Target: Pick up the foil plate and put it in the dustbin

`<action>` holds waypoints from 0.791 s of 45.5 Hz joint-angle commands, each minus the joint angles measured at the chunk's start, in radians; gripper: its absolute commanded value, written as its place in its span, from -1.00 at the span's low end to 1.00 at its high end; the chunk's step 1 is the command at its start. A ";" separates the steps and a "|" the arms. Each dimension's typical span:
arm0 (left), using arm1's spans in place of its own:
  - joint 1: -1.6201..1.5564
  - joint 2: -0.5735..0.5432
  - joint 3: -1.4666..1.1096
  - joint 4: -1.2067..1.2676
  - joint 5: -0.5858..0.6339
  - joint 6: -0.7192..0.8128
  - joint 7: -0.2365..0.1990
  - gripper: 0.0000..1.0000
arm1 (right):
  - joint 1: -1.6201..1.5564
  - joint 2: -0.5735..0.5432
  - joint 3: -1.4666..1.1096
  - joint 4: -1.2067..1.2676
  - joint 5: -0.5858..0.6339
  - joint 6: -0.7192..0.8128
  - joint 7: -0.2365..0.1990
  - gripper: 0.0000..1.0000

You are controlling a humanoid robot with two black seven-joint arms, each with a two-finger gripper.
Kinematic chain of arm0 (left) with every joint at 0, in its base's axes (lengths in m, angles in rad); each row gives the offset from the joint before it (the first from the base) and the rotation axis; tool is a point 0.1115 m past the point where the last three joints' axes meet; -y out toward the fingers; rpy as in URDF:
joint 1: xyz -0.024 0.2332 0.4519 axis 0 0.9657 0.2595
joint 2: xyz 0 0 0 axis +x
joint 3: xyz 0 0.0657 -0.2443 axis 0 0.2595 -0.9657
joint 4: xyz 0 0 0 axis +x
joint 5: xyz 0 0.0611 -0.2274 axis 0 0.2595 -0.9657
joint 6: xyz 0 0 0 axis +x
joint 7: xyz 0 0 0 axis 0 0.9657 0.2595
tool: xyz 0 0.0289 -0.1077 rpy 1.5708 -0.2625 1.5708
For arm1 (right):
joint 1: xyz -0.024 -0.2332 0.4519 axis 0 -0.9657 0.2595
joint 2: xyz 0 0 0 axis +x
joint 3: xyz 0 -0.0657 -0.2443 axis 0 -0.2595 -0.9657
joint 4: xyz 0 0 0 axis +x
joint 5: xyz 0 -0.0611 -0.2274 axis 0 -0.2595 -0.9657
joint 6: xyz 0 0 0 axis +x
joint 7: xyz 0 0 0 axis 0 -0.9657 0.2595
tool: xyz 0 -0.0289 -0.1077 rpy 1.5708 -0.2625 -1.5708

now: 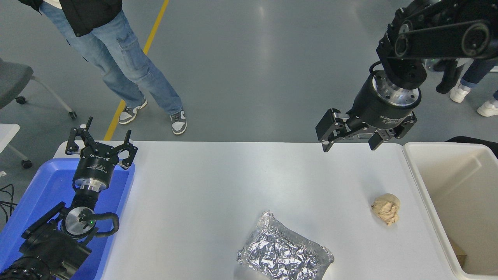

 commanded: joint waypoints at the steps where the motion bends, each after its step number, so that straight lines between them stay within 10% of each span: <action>1: 0.000 -0.002 -0.011 -0.002 -0.001 -0.004 -0.002 1.00 | -0.059 0.004 0.000 -0.042 -0.006 0.001 0.001 1.00; 36: -0.001 0.000 -0.001 0.000 -0.001 0.001 0.000 1.00 | -0.527 -0.025 0.158 -0.288 -0.091 -0.021 -0.004 1.00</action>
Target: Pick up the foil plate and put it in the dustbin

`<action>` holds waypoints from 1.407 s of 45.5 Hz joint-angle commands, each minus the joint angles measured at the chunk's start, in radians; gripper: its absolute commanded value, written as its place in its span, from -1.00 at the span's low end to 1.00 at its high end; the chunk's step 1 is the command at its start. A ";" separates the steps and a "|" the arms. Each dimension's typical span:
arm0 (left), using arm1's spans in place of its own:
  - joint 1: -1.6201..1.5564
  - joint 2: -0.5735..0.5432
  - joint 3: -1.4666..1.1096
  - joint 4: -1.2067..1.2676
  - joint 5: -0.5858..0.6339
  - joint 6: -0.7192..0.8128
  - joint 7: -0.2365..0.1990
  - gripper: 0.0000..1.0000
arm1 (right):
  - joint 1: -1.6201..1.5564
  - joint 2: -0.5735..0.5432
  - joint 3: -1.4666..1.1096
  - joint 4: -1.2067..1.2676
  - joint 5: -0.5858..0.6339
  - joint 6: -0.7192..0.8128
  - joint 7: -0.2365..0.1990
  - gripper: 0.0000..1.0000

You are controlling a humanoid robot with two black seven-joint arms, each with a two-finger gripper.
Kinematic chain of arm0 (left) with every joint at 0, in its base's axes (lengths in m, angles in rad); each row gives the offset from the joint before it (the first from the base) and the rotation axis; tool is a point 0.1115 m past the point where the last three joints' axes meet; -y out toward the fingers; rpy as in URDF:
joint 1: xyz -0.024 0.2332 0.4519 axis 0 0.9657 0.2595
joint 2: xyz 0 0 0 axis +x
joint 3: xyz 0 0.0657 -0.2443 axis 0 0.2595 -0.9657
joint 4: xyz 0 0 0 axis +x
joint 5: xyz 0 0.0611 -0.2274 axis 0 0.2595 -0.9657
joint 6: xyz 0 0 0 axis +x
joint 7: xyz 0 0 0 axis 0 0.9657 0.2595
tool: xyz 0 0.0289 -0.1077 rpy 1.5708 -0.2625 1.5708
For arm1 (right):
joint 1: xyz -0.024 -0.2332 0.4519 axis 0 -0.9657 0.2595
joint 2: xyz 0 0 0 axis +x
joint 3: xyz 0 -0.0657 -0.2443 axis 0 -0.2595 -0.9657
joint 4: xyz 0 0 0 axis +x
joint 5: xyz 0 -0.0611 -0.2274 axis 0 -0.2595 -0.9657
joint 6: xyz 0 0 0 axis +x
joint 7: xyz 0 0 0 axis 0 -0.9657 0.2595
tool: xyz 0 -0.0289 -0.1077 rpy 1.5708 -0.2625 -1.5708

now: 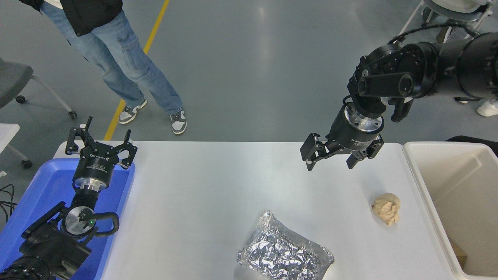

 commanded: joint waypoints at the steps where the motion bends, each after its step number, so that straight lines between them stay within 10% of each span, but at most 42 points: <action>1: 0.000 0.000 0.000 0.000 0.000 0.001 0.000 1.00 | -0.113 -0.075 0.062 -0.009 -0.028 0.001 -0.006 1.00; 21: 0.000 0.000 0.000 0.000 0.000 -0.001 0.000 1.00 | -0.277 -0.318 0.178 0.102 -0.114 -0.007 -0.008 1.00; 64: 0.001 0.000 0.002 0.000 0.001 -0.001 0.001 1.00 | -0.713 -0.306 0.425 0.011 -0.145 -0.117 -0.009 1.00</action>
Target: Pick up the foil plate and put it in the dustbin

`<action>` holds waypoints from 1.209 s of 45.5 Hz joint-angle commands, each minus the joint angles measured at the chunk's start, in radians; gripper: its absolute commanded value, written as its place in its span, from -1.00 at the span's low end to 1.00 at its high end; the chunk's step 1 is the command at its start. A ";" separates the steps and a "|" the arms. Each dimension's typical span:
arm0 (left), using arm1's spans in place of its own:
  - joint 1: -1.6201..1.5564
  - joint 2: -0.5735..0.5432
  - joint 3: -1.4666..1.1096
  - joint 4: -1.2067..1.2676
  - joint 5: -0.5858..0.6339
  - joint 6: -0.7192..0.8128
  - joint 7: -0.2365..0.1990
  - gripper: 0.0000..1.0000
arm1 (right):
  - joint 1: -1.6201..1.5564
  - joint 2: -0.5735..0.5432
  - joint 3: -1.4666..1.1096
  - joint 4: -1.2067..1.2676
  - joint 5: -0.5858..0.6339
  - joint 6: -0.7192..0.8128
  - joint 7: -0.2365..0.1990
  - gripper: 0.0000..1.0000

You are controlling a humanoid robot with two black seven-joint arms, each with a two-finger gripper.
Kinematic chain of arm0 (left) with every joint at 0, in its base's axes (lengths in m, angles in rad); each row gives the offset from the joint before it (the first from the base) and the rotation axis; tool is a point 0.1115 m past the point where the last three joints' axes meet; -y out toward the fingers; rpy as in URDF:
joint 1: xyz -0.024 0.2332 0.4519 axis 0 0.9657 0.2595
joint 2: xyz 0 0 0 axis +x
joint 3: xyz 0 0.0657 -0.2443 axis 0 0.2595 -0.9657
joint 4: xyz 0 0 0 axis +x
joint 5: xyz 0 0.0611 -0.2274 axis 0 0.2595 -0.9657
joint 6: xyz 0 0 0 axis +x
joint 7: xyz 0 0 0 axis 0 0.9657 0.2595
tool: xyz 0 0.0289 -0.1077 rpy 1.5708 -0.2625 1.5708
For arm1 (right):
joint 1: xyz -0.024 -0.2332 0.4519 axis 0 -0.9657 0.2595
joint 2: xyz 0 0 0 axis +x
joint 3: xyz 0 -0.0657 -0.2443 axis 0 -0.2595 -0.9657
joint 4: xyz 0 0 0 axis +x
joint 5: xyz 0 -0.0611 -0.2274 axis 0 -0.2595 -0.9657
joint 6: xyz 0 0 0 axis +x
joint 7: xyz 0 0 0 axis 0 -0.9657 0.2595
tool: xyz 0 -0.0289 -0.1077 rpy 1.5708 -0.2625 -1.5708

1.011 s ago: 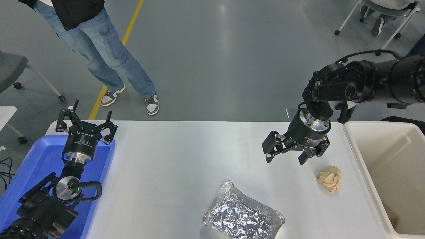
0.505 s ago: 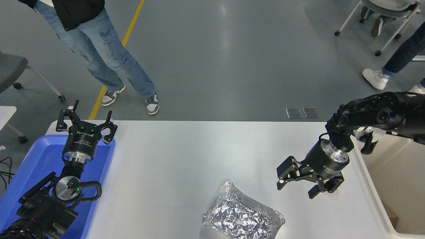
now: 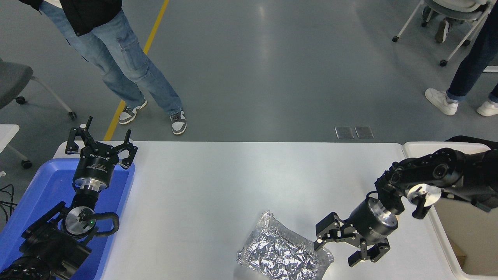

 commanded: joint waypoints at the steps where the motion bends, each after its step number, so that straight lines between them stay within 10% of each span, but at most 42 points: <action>1: 0.000 0.000 0.000 0.000 0.000 -0.001 0.001 1.00 | -0.127 0.015 0.071 -0.057 -0.030 -0.027 0.000 1.00; 20: 0.000 0.000 0.000 0.000 0.002 -0.003 0.003 1.00 | -0.276 0.081 0.138 -0.156 -0.094 -0.096 0.001 0.94; 34: 0.000 0.000 0.000 0.000 0.000 -0.003 0.003 1.00 | -0.301 0.103 0.134 -0.209 -0.163 -0.131 0.020 -1.00; 55: 0.000 0.000 0.000 -0.001 0.002 -0.003 0.005 1.00 | -0.115 0.057 0.009 -0.198 -0.164 -0.119 0.013 -1.00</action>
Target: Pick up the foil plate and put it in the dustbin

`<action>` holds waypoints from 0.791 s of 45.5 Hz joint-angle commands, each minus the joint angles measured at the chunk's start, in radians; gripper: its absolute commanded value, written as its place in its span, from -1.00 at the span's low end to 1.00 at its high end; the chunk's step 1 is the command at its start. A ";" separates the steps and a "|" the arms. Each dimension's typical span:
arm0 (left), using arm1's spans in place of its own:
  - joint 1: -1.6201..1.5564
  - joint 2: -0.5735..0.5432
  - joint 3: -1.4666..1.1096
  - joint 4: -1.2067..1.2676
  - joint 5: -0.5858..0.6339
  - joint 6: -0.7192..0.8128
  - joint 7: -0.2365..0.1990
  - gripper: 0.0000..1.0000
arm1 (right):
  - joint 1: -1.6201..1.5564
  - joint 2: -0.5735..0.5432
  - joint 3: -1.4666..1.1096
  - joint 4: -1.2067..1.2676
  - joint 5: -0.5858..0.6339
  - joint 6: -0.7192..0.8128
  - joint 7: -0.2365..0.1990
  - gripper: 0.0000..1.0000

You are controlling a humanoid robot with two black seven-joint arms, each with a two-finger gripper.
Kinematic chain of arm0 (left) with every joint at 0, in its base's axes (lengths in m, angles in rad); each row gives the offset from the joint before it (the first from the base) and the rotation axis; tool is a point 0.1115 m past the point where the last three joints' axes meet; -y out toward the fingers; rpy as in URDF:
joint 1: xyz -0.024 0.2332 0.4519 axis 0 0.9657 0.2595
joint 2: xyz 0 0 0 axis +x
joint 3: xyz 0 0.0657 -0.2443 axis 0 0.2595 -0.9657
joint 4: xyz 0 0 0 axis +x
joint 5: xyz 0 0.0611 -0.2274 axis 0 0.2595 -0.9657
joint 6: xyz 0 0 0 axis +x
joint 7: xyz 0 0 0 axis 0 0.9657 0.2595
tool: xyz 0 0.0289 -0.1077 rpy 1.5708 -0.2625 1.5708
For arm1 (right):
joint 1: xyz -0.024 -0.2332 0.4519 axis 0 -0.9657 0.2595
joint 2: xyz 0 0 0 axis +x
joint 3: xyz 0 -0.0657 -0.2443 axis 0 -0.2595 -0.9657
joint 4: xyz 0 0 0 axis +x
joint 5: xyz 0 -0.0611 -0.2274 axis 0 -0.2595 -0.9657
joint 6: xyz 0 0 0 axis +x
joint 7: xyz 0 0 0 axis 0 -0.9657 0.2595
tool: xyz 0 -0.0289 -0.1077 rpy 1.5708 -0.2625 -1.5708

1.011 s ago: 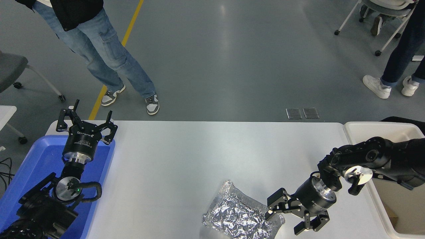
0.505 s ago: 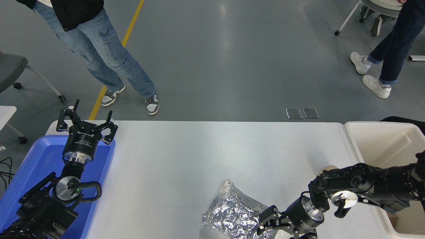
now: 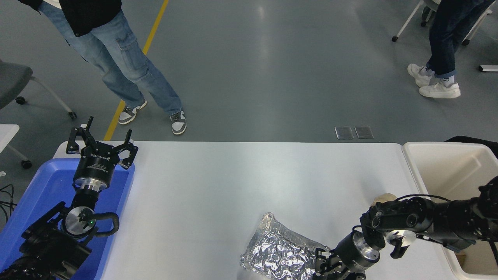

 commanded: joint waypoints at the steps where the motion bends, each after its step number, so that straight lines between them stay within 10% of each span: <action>1: 0.000 0.000 0.000 -0.001 0.000 0.000 0.000 1.00 | 0.134 -0.028 -0.087 0.009 0.011 0.010 0.000 -1.00; 36: 0.002 0.000 0.000 0.001 0.000 0.001 -0.001 1.00 | 1.166 -0.092 -0.385 0.289 0.159 0.239 -0.003 -1.00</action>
